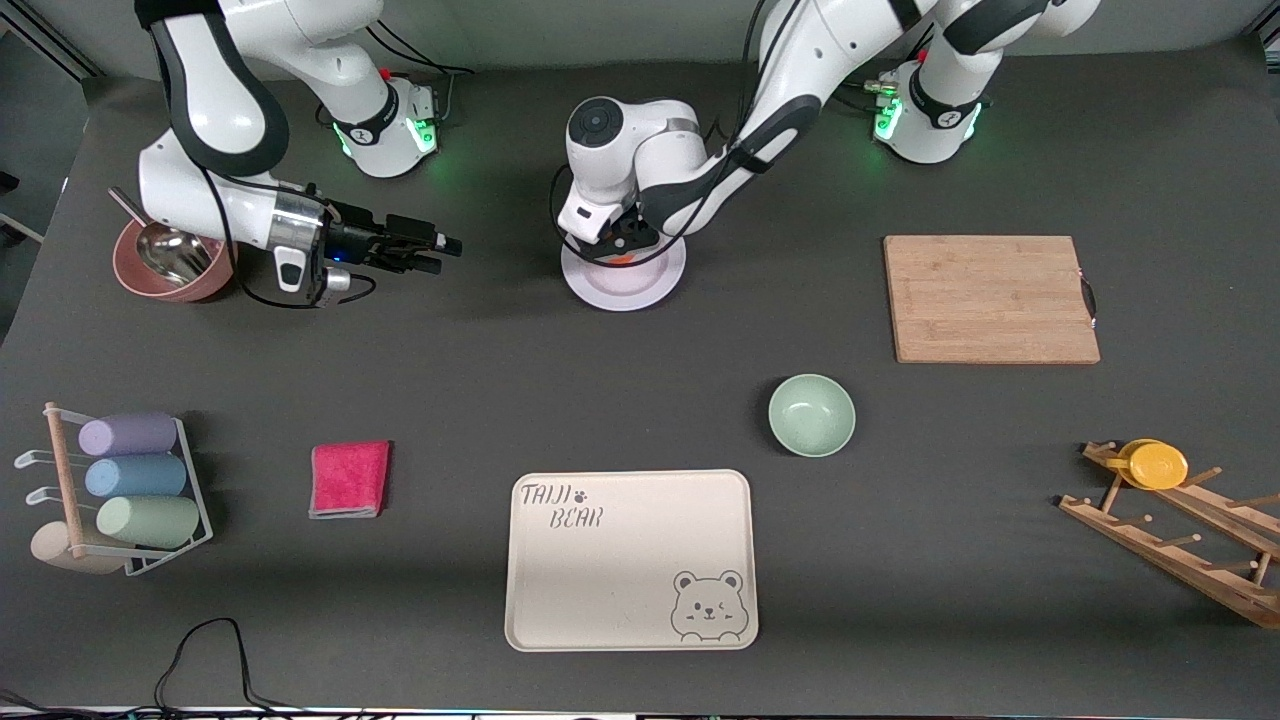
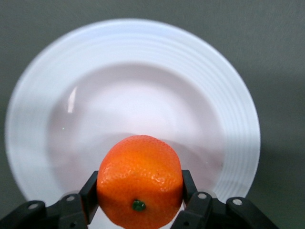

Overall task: Place orange and plate with both arms
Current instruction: 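Lower the orange onto the white plate and open the left gripper, then retract the left arm while the right gripper approaches the plate rim, then grip the rim of the white plate with the right gripper, then move the plate with the orange onto the cream tray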

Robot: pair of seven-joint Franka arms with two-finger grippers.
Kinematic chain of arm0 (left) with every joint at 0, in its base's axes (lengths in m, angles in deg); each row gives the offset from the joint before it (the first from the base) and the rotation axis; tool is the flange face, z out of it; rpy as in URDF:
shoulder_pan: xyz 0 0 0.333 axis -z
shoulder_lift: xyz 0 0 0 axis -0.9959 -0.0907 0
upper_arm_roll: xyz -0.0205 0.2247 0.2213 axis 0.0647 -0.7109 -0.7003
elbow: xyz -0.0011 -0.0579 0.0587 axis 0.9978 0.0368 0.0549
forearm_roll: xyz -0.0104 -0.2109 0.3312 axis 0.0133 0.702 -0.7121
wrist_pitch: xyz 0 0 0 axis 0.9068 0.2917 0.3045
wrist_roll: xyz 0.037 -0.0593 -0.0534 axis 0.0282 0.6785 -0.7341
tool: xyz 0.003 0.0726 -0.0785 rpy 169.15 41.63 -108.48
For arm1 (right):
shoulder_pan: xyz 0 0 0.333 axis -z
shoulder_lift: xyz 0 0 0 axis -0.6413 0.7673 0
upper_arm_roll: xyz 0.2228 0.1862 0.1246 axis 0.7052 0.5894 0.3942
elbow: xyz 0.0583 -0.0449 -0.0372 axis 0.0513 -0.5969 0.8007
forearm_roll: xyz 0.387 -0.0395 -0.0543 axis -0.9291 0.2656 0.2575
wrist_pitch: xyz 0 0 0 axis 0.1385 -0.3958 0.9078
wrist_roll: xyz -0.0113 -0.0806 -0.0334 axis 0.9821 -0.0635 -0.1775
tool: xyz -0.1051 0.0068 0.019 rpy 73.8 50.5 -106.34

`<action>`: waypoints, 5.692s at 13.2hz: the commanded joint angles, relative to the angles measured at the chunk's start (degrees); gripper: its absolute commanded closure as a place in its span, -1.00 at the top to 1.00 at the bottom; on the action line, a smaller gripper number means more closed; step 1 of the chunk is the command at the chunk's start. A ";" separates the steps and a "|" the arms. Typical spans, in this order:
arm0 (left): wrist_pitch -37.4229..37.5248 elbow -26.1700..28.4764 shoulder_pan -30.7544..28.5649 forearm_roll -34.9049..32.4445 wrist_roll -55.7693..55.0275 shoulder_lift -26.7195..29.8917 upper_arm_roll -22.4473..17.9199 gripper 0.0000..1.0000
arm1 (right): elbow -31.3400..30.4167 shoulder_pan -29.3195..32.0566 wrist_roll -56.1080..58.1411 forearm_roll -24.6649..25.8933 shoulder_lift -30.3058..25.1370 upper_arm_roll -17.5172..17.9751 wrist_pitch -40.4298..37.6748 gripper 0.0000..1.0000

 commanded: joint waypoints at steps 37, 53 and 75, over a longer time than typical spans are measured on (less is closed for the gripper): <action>43.93 -14.67 -42.93 19.46 91.23 37.28 -34.08 1.00 | -4.09 -4.92 67.25 -56.81 37.94 13.41 -11.82 -0.13; 38.39 2.31 -33.42 22.36 101.60 50.12 -42.46 1.00 | -4.27 -2.72 57.62 -56.90 31.03 13.77 -14.72 -1.00; 47.71 -2.18 -33.68 22.19 99.93 51.71 -40.08 1.00 | 39.10 7.21 12.61 -28.08 37.56 9.56 -6.72 -1.00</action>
